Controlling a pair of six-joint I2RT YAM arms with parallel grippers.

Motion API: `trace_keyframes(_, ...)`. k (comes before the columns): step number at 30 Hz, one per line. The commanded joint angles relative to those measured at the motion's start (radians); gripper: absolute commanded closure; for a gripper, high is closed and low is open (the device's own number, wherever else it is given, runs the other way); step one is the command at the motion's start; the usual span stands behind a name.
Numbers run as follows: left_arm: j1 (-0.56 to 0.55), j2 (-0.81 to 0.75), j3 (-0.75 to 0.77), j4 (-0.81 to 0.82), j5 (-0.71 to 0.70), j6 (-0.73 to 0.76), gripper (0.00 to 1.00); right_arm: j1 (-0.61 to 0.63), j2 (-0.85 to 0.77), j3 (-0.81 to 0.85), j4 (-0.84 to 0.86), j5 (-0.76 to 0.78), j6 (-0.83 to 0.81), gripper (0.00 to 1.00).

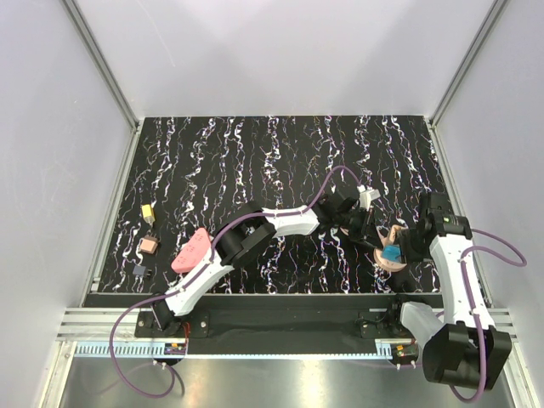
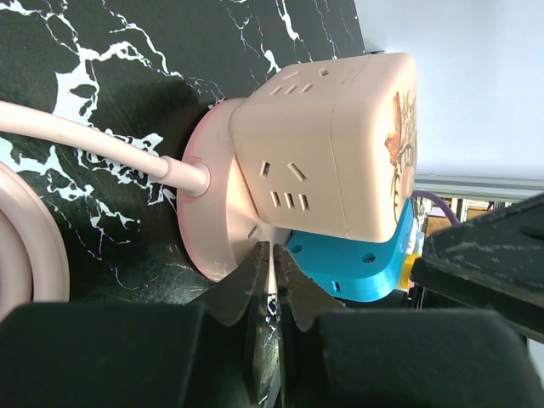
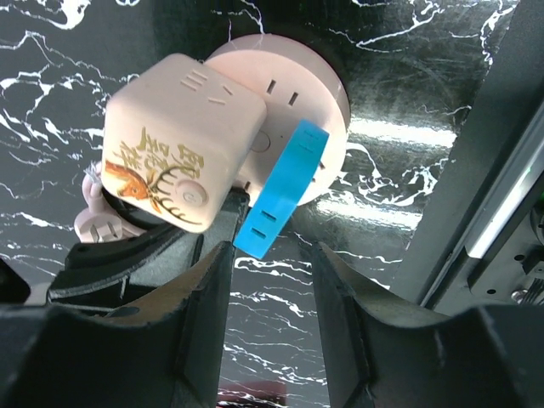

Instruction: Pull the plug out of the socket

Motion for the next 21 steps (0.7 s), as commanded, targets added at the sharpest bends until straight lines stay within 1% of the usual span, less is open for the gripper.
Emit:
trace_keyframes(1,-0.005,0.016,0.019,0.022,0.021,0.013,0.88,-0.014,0.018,0.009,0.019,0.035,-0.006,0.51)
trace_keyframes(11,-0.005,0.016,0.022,0.021,0.018,0.016,0.88,-0.043,0.052,-0.008,0.057,0.012,-0.017,0.51)
trace_keyframes(16,-0.005,0.016,0.024,0.018,0.019,0.019,0.88,-0.049,0.056,-0.027,0.062,-0.015,-0.022,0.54)
trace_keyframes(21,-0.005,0.016,0.025,0.018,0.018,0.020,0.88,-0.049,0.020,-0.053,0.059,-0.034,-0.019,0.56)
